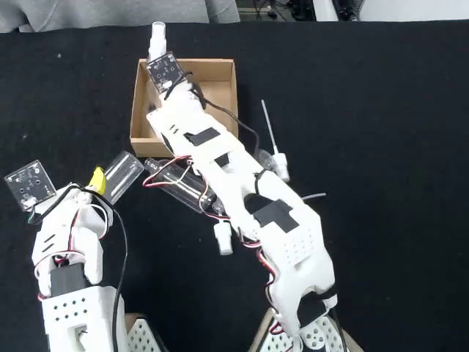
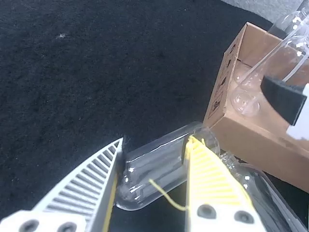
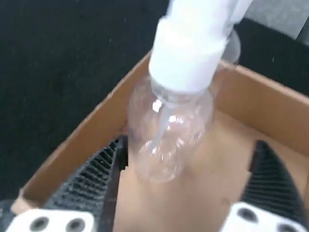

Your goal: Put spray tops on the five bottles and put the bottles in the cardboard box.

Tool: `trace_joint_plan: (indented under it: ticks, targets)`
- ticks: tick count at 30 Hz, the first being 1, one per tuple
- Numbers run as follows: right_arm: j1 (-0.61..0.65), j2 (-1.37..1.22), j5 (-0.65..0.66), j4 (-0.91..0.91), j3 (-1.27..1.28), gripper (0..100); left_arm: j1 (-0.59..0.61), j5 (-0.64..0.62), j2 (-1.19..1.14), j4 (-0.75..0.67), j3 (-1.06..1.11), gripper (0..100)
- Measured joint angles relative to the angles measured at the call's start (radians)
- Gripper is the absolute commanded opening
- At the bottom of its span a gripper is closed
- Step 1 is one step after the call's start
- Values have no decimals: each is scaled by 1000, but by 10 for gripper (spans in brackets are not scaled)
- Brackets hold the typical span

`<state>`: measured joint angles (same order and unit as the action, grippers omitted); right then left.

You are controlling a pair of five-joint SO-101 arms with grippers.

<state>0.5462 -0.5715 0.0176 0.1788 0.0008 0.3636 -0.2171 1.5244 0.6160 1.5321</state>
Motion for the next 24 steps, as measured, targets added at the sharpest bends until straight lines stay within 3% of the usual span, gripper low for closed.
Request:
trace_joint_plan:
  ticks: [19,24]
  targets:
    - [0,5,0,41,20,407,0,0,0,0,0,192]
    - [2,121,0,123,61,407,0,0,-2,0,0,192]
